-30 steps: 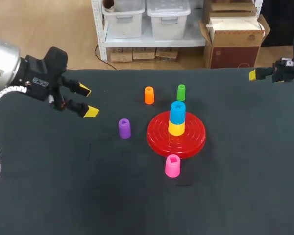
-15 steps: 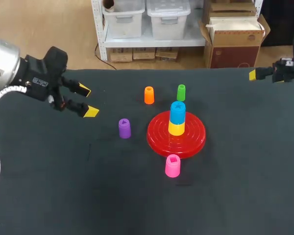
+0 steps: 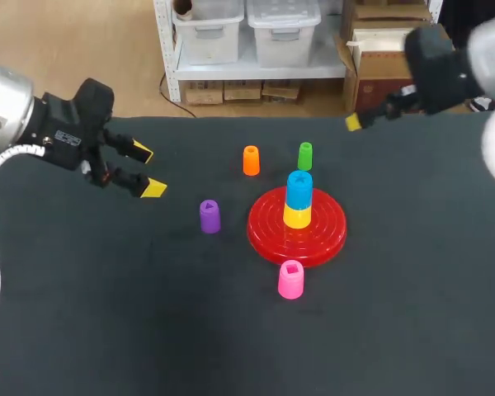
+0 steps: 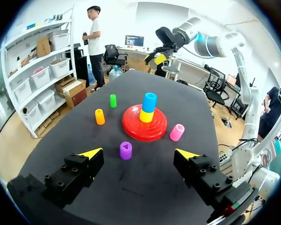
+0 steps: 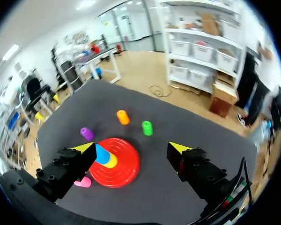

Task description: Pick up and stack the cylinders on the red base in this order: pink,purple,orange,green

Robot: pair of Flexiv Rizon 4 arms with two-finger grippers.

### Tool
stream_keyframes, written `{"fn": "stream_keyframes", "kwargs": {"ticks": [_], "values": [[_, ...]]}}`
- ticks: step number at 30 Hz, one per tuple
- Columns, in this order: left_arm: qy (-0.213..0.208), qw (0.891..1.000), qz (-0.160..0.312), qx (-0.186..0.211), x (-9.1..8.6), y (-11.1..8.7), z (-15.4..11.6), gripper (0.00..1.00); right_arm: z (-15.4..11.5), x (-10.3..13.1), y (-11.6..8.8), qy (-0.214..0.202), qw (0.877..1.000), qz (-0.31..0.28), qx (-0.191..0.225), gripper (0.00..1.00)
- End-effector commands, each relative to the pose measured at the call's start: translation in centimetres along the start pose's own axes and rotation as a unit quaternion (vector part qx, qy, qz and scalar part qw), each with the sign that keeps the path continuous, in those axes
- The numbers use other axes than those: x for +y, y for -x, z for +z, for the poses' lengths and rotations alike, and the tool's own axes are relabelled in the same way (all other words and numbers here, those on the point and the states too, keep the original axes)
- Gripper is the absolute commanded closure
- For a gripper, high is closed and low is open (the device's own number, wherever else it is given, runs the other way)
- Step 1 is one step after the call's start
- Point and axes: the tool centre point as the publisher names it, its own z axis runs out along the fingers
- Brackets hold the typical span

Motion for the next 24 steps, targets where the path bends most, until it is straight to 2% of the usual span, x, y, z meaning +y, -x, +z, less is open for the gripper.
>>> {"fn": "stream_keyframes", "kwargs": {"ticks": [1, 5, 13, 19, 24], "values": [[0.000, 1.000, 0.000, 0.000, 0.0, -0.1, 0.0, 0.00, 2.3, 1.4, 1.9, 0.092, 0.993, -0.058, 0.041, 0.00], [0.000, 1.000, 0.000, 0.000, 0.0, -0.1, 0.0, 0.00, 2.4, 3.4, 1.6, 0.103, 0.990, -0.076, 0.061, 0.00], [0.000, 1.000, 0.000, 0.000, 0.0, -0.1, 0.0, 0.00, 1.2, 7.1, -1.9, 0.104, 0.981, -0.127, 0.102, 0.00], [0.000, 1.000, 0.000, 0.000, 0.0, -0.1, 0.0, 0.00, 0.0, 11.0, -4.5, 0.104, 0.964, -0.202, 0.138, 0.00], [0.000, 1.000, 0.000, 0.000, 0.0, -0.1, 0.0, 0.00, -0.5, 14.5, -6.3, 0.117, 0.945, -0.255, 0.168, 0.00]]}}
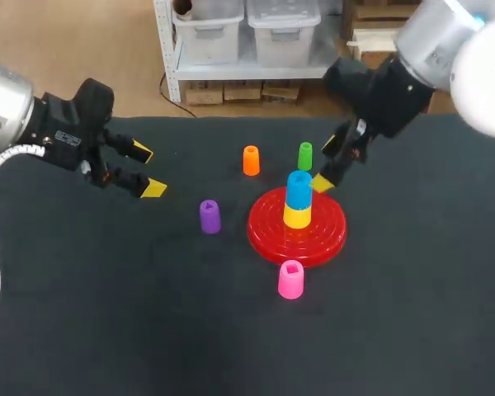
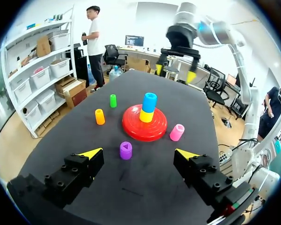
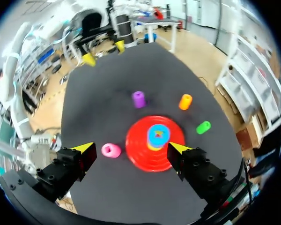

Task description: Pick up and stack the cylinders on the red base in this order: pink,purple,orange,green

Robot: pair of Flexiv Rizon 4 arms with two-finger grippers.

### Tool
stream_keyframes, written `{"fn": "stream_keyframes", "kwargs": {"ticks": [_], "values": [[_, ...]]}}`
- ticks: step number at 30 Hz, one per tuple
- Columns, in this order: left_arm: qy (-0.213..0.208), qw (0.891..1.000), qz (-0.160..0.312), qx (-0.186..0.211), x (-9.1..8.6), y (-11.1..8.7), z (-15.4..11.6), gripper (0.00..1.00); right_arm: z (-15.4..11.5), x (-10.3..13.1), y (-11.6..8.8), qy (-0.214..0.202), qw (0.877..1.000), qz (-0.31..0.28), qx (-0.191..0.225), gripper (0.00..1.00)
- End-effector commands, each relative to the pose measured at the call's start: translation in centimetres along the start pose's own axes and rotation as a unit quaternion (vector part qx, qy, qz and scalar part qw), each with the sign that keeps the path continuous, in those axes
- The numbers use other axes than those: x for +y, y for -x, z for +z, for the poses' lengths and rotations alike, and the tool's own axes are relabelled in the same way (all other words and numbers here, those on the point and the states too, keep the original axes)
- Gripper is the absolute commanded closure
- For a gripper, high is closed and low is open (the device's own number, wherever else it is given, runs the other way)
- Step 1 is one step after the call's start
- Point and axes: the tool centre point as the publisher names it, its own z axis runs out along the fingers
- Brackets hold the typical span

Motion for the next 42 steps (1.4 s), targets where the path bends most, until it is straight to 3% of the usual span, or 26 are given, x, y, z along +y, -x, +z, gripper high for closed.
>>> {"fn": "stream_keyframes", "kwargs": {"ticks": [1, 4, 9, 31, 37, 42], "values": [[0.000, 1.000, 0.000, 0.000, 0.0, -0.1, 0.0, 0.00, 0.5, 3.8, 0.1, -0.014, 0.999, -0.026, 0.020, 0.00], [0.000, 1.000, 0.000, 0.000, 0.0, -0.1, 0.0, 0.00, 1.0, 5.0, 0.1, 0.001, 0.999, -0.051, 0.016, 0.00], [0.000, 1.000, 0.000, 0.000, 0.0, -0.1, 0.0, 0.00, 0.2, 3.0, 0.1, 0.010, 0.999, 0.016, -0.039, 0.00], [0.000, 1.000, 0.000, 0.000, 0.0, -0.1, 0.0, 0.00, 0.2, 3.0, 0.1, 0.010, 0.999, 0.016, -0.039, 0.00], [0.000, 1.000, 0.000, 0.000, 0.0, -0.1, 0.0, 0.00, 1.9, 4.8, -0.1, -0.018, 0.996, -0.065, 0.056, 0.00], [0.000, 1.000, 0.000, 0.000, 0.0, -0.1, 0.0, 0.00, 3.9, 6.3, -1.7, -0.014, 0.992, -0.082, 0.096, 0.00]]}}
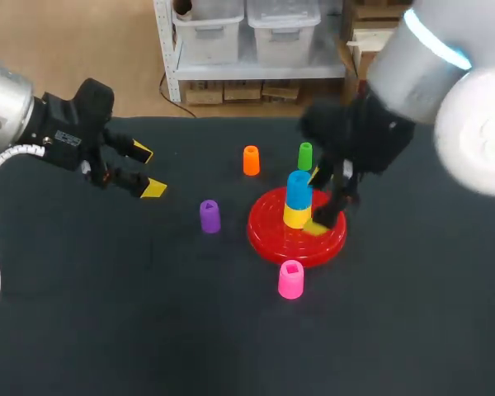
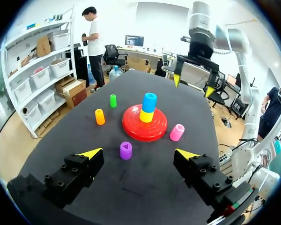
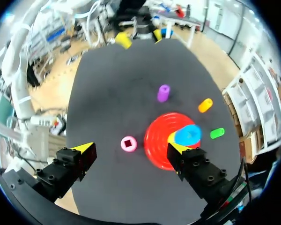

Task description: Pick up and stack the cylinders on the red base in this order: pink,purple,orange,green

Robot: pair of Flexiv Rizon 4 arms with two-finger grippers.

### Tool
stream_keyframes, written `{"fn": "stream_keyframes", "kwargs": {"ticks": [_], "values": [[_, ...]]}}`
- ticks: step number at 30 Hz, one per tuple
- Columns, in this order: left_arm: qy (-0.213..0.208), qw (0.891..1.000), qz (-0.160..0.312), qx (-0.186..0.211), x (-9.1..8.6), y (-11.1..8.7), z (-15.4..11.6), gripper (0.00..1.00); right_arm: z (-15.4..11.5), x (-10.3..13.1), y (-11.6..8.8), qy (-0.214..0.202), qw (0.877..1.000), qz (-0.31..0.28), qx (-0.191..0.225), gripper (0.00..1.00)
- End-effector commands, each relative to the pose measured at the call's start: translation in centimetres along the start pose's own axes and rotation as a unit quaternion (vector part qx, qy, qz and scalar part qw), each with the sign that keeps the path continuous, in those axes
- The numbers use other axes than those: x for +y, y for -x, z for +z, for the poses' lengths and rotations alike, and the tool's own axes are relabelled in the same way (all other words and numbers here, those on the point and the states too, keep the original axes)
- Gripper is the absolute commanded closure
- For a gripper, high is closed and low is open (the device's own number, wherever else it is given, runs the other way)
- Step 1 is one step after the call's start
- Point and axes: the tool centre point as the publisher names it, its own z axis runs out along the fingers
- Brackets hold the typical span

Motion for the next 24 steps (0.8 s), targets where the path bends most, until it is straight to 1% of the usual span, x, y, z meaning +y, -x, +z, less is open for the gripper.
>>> {"fn": "stream_keyframes", "kwargs": {"ticks": [1, 4, 7, 14, 21, 24], "values": [[0.000, 1.000, 0.000, 0.000, 0.0, -0.1, 0.0, 0.00, 1.9, 1.2, 0.1, -0.008, 0.999, -0.008, 0.041, 0.00], [0.000, 1.000, 0.000, 0.000, 0.0, -0.1, 0.0, 0.00, 3.0, 2.0, -0.5, -0.007, 0.998, -0.011, 0.061, 0.00], [0.000, 1.000, 0.000, 0.000, 0.0, -0.1, 0.0, 0.00, 4.0, 2.4, -1.0, -0.008, 0.997, -0.011, 0.073, 0.00], [0.000, 1.000, 0.000, 0.000, 0.0, -0.1, 0.0, 0.00, 5.9, 2.7, -1.6, -0.003, 0.996, -0.005, 0.087, 0.00], [0.000, 1.000, 0.000, 0.000, 0.0, -0.1, 0.0, 0.00, 8.2, 3.1, -2.1, 0.010, 0.989, -0.010, 0.147, 0.00], [0.000, 1.000, 0.000, 0.000, 0.0, -0.1, 0.0, 0.00, 8.7, 3.0, -2.1, 0.013, 0.988, -0.003, 0.153, 0.00]]}}
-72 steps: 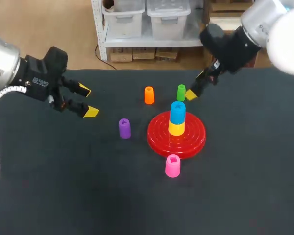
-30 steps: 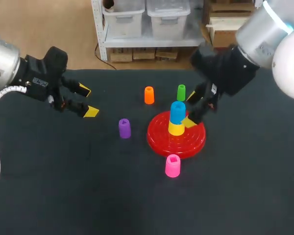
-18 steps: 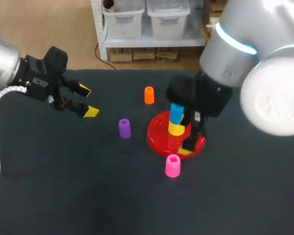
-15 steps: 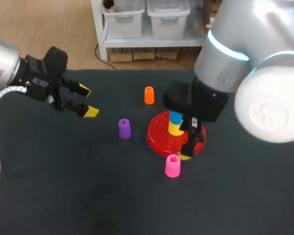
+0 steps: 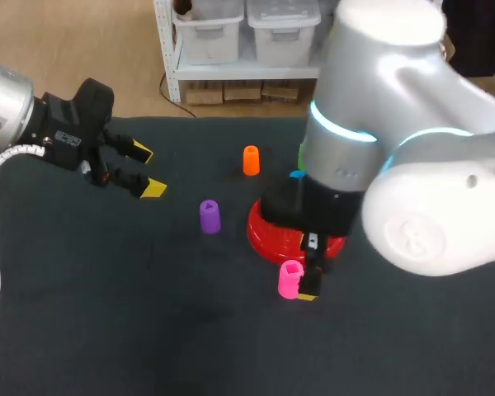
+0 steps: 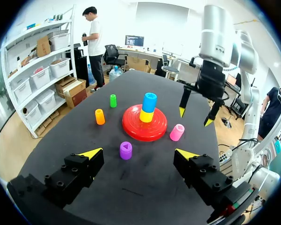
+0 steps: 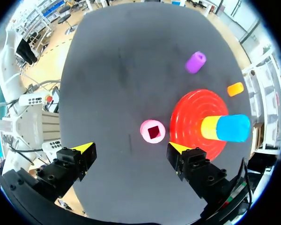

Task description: Pick up and stack the cylinders on the red base in this order: pink,purple,orange,green

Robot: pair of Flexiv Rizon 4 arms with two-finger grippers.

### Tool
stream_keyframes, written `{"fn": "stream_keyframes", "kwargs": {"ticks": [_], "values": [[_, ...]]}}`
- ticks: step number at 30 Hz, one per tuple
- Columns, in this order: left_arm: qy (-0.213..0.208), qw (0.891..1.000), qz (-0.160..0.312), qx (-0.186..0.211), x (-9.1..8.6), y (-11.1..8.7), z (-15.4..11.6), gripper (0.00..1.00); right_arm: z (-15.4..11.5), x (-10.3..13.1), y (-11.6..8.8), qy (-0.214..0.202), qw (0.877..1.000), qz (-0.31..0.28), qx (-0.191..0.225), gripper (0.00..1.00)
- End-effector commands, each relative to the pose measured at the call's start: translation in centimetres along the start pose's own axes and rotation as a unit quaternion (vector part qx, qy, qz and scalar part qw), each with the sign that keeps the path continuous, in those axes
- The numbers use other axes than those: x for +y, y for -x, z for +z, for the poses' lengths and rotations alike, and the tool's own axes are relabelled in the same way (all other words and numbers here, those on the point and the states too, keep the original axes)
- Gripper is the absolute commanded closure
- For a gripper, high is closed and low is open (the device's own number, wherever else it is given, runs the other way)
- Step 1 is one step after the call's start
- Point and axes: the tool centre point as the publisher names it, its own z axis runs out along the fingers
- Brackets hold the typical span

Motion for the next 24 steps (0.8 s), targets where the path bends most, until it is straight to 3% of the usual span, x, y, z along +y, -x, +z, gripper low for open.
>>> {"fn": "stream_keyframes", "kwargs": {"ticks": [1, 24], "values": [[0.000, 1.000, 0.000, 0.000, 0.0, -0.1, 0.0, 0.00, 0.8, -0.7, 1.3, 0.008, 1.000, 0.002, 0.018, 0.00], [0.000, 1.000, 0.000, 0.000, 0.0, -0.1, 0.0, 0.00, 3.0, -2.7, 1.4, -0.016, 0.998, 0.039, 0.039, 0.00]]}}
